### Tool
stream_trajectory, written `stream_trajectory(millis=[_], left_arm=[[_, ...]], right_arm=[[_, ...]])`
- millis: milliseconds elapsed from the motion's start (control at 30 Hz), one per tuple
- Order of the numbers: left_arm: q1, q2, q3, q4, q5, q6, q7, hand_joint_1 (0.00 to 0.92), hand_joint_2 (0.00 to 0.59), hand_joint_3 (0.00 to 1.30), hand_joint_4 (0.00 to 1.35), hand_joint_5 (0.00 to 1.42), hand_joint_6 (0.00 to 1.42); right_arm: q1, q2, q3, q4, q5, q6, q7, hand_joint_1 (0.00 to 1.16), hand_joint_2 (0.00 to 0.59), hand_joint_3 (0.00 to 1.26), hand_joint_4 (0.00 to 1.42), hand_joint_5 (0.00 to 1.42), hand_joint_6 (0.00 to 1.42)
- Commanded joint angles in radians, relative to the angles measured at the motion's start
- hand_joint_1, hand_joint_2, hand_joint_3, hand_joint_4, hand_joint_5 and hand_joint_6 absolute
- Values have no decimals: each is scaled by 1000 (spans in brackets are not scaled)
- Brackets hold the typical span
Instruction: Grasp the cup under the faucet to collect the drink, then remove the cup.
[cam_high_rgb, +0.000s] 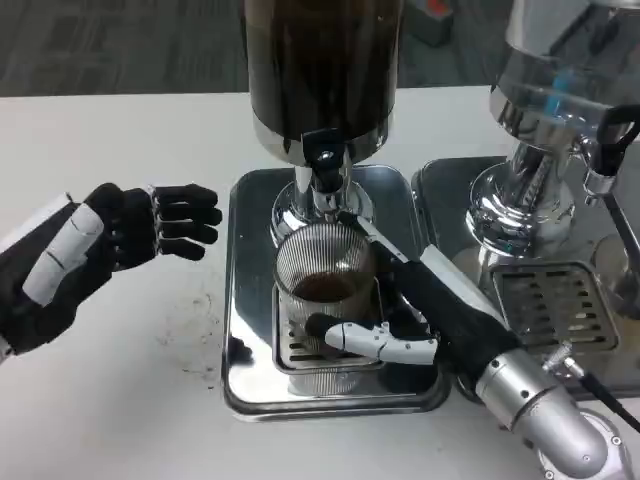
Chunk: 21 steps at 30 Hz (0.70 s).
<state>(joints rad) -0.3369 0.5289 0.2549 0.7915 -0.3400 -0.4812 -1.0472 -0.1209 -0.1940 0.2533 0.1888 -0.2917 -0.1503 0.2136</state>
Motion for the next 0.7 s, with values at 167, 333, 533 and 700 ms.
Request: stream_trajectory(millis=[167,333,533,700], left_arm=[[19,11,-11,-15,22,-6,11,0,147,361,313,323,365],[21,13,-12,-18,23,-6,16,0,139,362,313,323,365],[25,13,-14,-25,25,-3,20,0,135,362,325,323,376],[26,14,-14,-28,26,-3,24,0,133,362,327,328,381]], right_arm=[[-25,30,28,36,-20,15,-28,547,166,0,0,0,85],[-33,39,36,52,-37,21,-49,566,174,0,0,0,117],[-35,44,54,64,-59,40,-75,577,174,0,0,41,169],[-30,52,58,68,-67,48,-105,578,174,13,71,143,228]])
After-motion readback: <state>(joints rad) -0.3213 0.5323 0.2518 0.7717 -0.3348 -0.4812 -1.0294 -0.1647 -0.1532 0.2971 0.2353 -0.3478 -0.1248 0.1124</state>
